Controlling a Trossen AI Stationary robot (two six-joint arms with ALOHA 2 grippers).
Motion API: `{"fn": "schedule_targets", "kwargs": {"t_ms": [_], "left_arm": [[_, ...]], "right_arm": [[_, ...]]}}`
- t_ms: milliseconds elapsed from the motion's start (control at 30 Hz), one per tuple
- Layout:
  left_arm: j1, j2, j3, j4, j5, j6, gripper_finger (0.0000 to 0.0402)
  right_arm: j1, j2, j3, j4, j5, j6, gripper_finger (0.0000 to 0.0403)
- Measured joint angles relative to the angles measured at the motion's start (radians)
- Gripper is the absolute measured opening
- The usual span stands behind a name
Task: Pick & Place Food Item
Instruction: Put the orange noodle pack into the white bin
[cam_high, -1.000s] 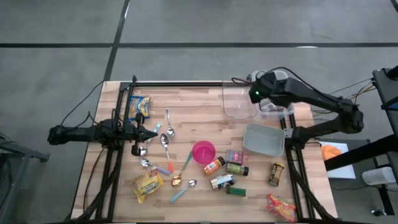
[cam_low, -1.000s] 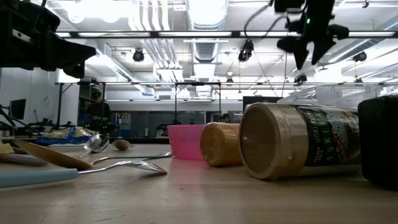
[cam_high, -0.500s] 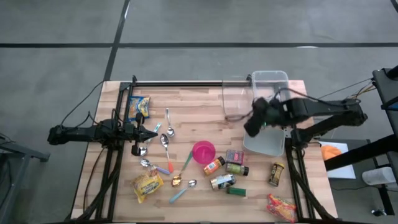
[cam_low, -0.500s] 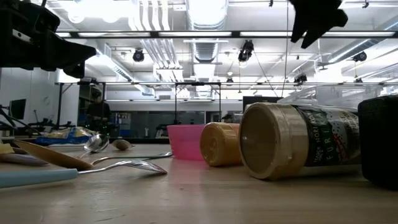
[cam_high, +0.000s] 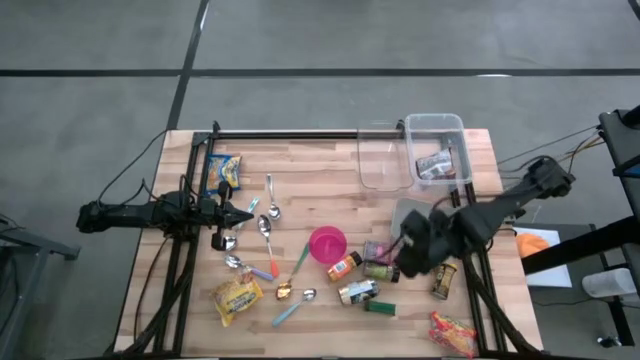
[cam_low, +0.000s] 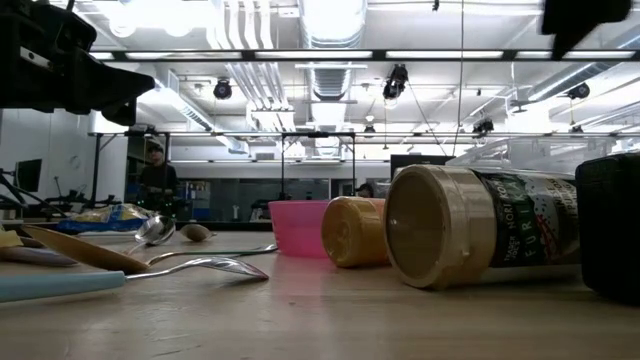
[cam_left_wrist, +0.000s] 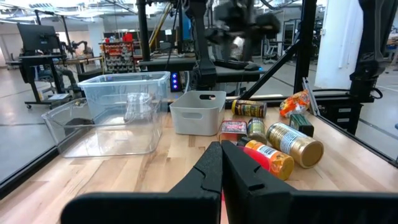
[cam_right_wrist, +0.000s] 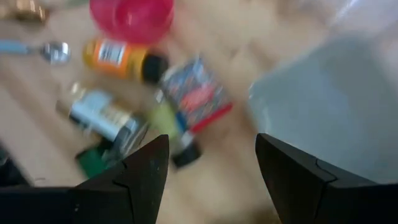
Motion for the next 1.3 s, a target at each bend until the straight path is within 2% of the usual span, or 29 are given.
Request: {"fn": "schedule_targets", "kwargs": {"t_ms": [167, 533, 867, 1300], "left_arm": [[0.0, 0.0, 0.0, 0.0, 0.0, 0.0, 0.0], [0.0, 0.0, 0.0, 0.0, 0.0, 0.0, 0.0], [0.0, 0.0, 0.0, 0.0, 0.0, 0.0, 0.0], [0.0, 0.0, 0.0, 0.0, 0.0, 0.0, 0.0]], "right_arm": [[0.103, 0.107, 0.06, -0.002, -0.12, 0.173, 0.0239], [0.277, 0.379, 0.346, -0.079, -0.259, 0.488, 0.0239], [0.358, 0.581, 0.466, -0.134, -0.411, 0.506, 0.0239], [0.415, 0.751, 0.579, -0.178, -0.484, 0.508, 0.0239]]}}
